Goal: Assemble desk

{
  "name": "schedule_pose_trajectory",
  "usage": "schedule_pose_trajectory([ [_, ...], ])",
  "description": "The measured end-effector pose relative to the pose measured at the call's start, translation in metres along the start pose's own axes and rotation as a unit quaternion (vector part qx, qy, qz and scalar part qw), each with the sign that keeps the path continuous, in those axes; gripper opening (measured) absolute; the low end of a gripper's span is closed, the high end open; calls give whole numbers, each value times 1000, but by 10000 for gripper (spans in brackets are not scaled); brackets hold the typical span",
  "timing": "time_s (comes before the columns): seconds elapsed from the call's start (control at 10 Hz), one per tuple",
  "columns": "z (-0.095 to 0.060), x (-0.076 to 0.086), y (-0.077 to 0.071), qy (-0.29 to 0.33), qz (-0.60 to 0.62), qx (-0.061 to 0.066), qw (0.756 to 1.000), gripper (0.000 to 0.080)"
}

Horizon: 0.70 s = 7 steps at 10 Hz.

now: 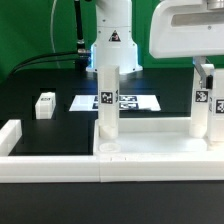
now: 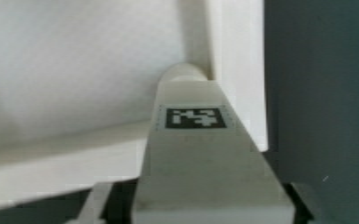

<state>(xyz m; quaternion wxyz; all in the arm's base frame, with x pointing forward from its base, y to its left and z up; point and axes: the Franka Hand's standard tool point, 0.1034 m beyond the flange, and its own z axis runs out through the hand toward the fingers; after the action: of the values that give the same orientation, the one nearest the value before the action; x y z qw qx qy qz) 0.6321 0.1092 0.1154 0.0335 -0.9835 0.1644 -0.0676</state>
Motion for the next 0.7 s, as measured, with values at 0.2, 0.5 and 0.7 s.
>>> schedule_pose_trajectory([
  [0.2,1,0,1,0,124,2,992,287],
  [0.5,1,0,0,5,315,2,949,287],
  [0.7,1,0,1,4,346,4,938,287],
])
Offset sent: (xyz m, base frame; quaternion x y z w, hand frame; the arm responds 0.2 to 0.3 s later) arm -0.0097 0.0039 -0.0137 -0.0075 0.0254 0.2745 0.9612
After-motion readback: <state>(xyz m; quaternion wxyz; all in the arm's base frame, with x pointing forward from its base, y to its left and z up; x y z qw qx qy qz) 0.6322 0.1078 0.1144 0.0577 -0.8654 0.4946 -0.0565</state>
